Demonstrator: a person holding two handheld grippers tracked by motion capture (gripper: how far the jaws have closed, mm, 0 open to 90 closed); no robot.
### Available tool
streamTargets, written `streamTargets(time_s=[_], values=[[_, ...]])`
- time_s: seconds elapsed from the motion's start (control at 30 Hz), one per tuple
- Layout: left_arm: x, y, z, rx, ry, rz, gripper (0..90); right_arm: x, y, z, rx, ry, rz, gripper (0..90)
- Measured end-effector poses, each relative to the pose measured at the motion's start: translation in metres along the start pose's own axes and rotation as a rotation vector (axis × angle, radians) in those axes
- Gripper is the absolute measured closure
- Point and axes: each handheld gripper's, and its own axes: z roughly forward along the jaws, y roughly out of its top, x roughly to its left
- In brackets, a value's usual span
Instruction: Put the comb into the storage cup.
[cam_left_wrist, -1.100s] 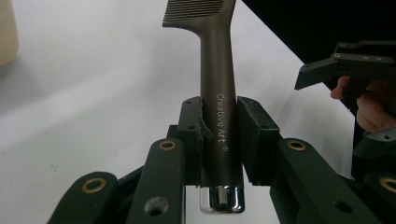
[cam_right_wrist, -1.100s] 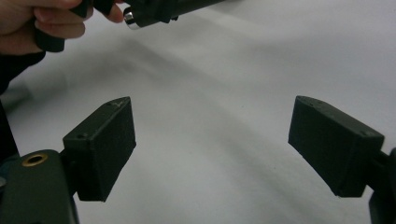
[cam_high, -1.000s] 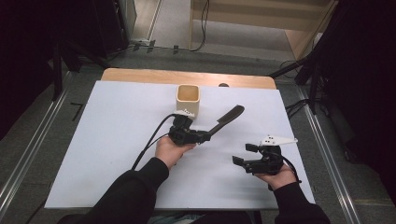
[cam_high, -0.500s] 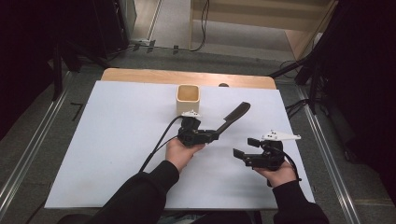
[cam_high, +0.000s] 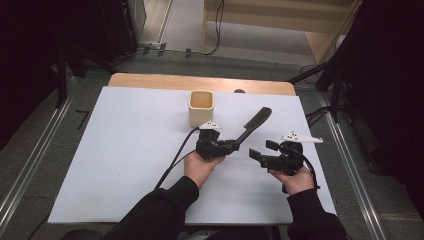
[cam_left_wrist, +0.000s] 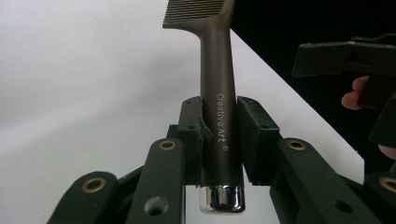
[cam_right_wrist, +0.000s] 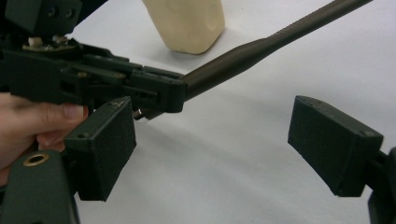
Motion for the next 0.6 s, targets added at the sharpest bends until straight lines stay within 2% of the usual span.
streamTargets(time_s=[0.2, 0.3, 0.33, 0.47, 0.6], values=[[-0.002, -0.004, 0.002, -0.033, 0.014, -0.003, 73.1, -0.004, 0.006, 0.005, -0.018, -0.025, 0.028, 13.6], [-0.002, -0.006, 0.004, -0.039, 0.008, -0.009, 73.1, -0.007, 0.008, 0.006, -0.025, -0.038, 0.044, 13.5], [-0.002, -0.006, 0.005, -0.033, -0.007, -0.016, 73.1, -0.008, 0.009, 0.006, -0.028, -0.039, 0.048, 13.5], [-0.005, -0.01, 0.008, -0.029, -0.007, -0.019, 73.1, -0.011, 0.011, 0.008, -0.045, -0.03, 0.069, 13.5], [-0.006, -0.013, 0.011, -0.052, -0.013, -0.033, 73.0, -0.013, 0.012, 0.012, -0.045, -0.049, 0.085, 13.5]])
